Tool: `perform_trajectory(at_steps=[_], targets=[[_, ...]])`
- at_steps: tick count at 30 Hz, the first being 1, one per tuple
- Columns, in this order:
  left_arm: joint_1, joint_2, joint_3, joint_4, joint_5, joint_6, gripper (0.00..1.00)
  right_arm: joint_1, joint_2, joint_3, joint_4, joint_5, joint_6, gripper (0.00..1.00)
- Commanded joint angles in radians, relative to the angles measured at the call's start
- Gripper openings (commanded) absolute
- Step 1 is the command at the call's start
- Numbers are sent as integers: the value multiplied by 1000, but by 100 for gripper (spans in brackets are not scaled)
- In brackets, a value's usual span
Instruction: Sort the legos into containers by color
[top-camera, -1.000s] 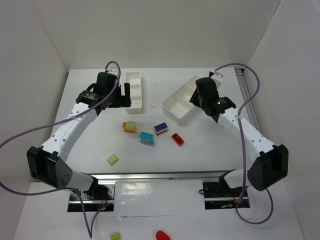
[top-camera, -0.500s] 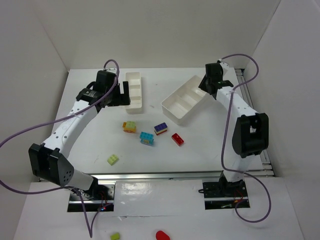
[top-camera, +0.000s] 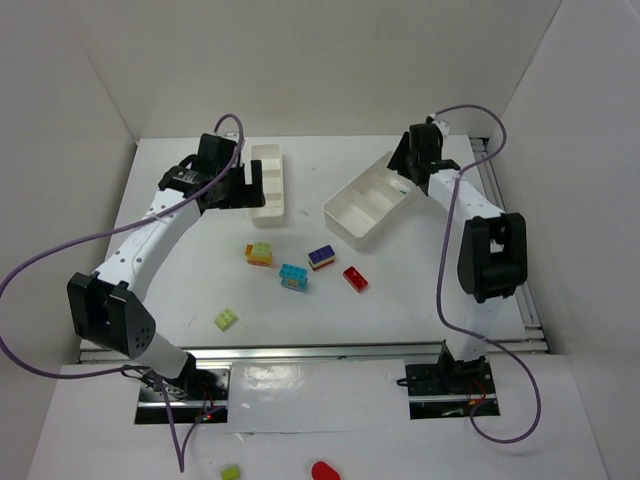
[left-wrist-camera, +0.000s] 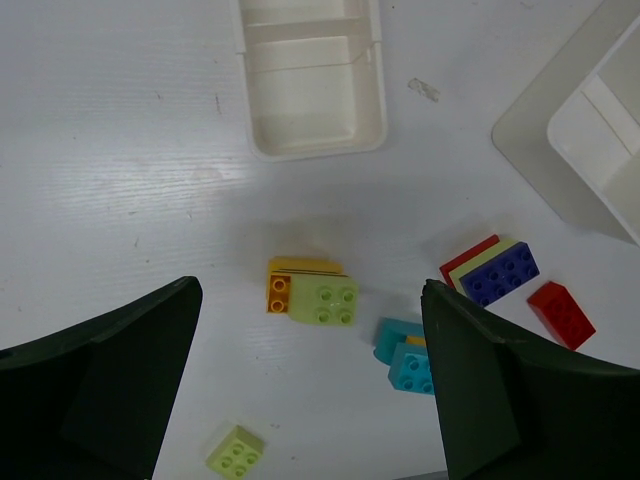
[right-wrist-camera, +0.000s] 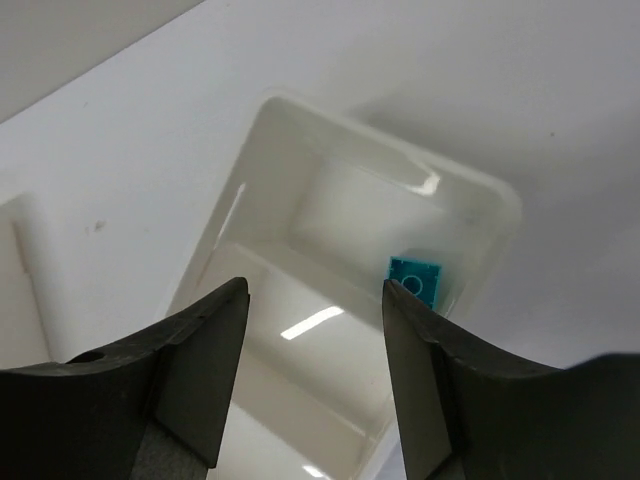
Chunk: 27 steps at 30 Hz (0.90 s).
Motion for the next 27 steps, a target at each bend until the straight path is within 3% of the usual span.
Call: perform_trajectory(at_steps=[1, 3, 6, 9, 13, 19, 27], targets=[[32, 3, 28, -15, -17, 5, 100, 81, -223, -129, 118, -77, -65, 63], [67, 3, 37, -24, 8, -15, 100, 137, -365, -278, 188, -178, -145, 63], [144, -9, 57, -24, 8, -52, 100, 276, -461, -343, 152, -303, -254, 76], [219, -30, 66, -35, 20, -75, 100, 434, -435, -312, -71, -330, -349, 88], [264, -52, 19, -35, 80, -95, 100, 579, -341, -184, -285, -355, -482, 94], [296, -72, -40, -10, 158, -94, 100, 700, -149, -26, -498, -385, -634, 93], [316, -52, 13, -32, 103, -60, 100, 751, -62, 5, -485, -373, -684, 87]])
